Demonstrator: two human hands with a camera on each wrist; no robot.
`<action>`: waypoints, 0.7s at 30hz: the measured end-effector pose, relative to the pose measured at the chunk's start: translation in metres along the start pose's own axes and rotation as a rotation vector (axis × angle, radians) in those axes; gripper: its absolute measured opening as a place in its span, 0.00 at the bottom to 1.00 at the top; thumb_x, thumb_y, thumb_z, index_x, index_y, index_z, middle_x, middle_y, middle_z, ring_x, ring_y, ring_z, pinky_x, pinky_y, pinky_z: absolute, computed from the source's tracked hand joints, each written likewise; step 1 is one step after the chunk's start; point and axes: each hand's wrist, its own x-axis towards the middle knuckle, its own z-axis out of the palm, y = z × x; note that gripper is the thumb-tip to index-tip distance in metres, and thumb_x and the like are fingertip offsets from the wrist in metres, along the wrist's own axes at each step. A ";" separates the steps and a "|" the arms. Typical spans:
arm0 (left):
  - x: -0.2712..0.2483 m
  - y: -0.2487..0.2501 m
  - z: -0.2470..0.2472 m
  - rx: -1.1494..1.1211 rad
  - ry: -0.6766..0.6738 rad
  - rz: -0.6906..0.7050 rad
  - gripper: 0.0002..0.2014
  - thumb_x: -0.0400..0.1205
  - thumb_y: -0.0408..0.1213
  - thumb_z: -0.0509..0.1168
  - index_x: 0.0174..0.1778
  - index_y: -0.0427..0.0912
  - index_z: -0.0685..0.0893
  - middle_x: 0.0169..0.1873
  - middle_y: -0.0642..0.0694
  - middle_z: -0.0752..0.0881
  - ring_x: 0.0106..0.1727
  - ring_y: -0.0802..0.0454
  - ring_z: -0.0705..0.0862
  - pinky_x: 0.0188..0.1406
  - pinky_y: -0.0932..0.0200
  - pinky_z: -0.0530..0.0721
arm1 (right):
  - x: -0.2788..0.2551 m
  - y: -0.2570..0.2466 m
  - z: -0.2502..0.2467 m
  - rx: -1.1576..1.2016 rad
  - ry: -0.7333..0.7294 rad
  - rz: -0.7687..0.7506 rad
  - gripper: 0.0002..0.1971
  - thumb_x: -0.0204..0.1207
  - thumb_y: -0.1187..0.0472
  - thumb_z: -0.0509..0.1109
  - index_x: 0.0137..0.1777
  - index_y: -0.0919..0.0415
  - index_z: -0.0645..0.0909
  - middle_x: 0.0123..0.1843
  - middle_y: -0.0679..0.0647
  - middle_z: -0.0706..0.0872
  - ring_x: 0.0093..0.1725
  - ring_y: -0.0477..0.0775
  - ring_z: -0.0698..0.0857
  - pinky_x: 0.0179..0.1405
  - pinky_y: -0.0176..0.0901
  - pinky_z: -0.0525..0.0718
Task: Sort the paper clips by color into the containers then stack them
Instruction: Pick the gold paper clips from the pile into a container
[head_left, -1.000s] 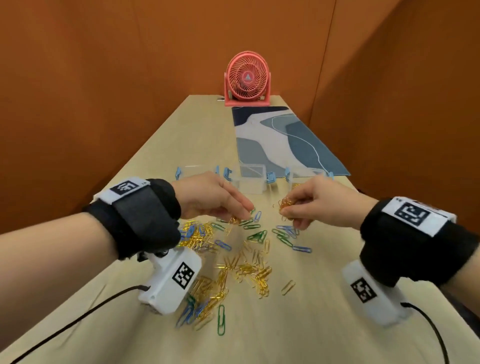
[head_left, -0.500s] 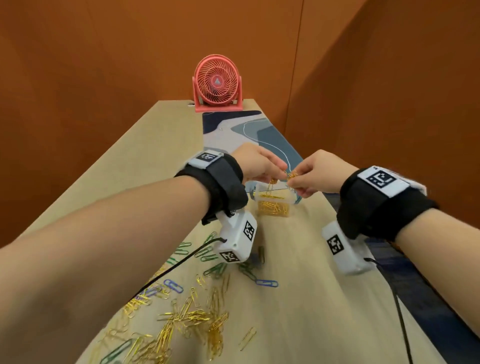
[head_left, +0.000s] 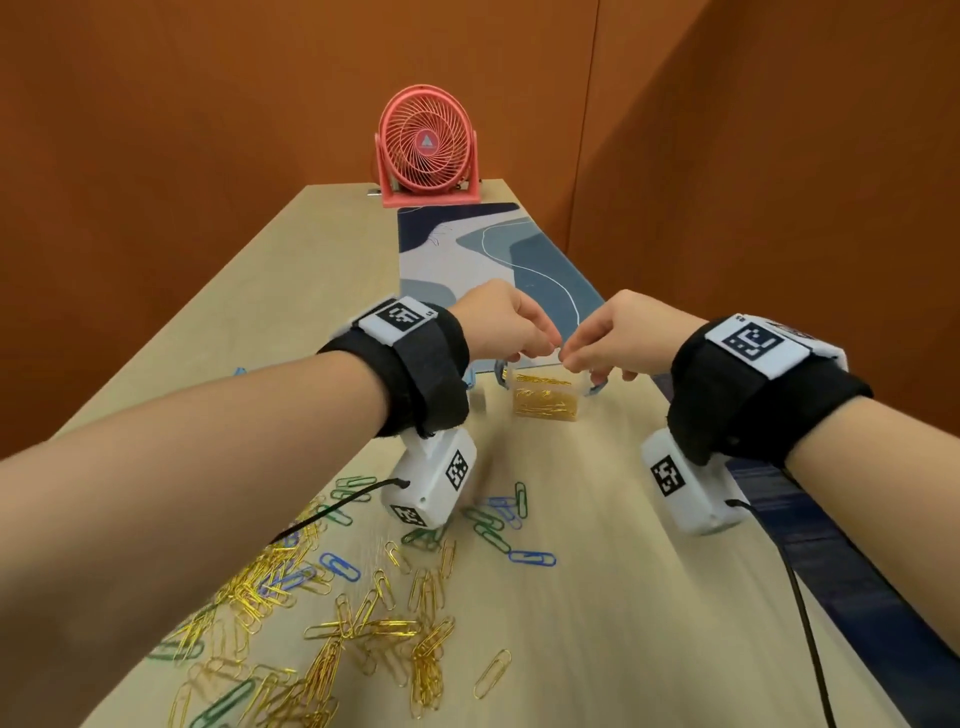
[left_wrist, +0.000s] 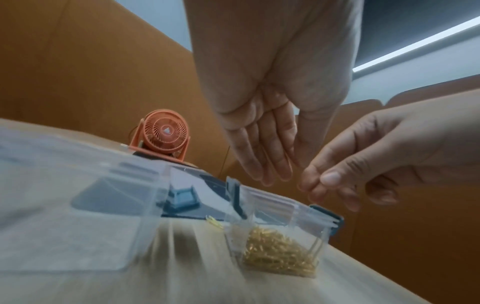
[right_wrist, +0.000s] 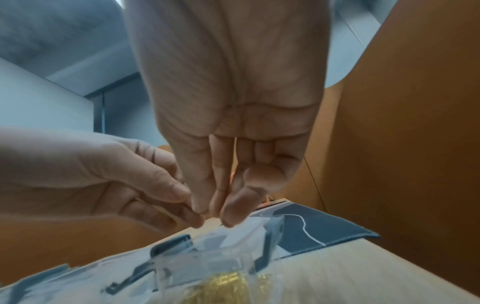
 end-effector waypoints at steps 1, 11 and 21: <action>-0.007 0.003 -0.004 0.031 -0.003 0.024 0.07 0.78 0.34 0.69 0.49 0.42 0.89 0.49 0.45 0.89 0.51 0.50 0.85 0.55 0.55 0.86 | -0.003 -0.002 -0.001 -0.008 0.009 -0.007 0.10 0.75 0.58 0.71 0.54 0.58 0.88 0.39 0.52 0.87 0.35 0.44 0.83 0.27 0.32 0.73; -0.154 -0.041 -0.054 0.543 -0.295 0.009 0.07 0.73 0.39 0.74 0.45 0.51 0.89 0.33 0.56 0.89 0.32 0.63 0.85 0.38 0.68 0.83 | -0.107 -0.044 0.040 -0.195 -0.419 -0.190 0.13 0.63 0.53 0.82 0.48 0.48 0.86 0.43 0.46 0.89 0.32 0.44 0.84 0.32 0.32 0.82; -0.215 -0.083 -0.028 0.533 -0.229 0.117 0.09 0.79 0.42 0.66 0.52 0.55 0.87 0.45 0.57 0.83 0.42 0.61 0.80 0.46 0.70 0.78 | -0.126 -0.072 0.099 -0.213 -0.458 -0.334 0.15 0.66 0.56 0.79 0.52 0.51 0.86 0.41 0.44 0.85 0.33 0.38 0.79 0.40 0.31 0.80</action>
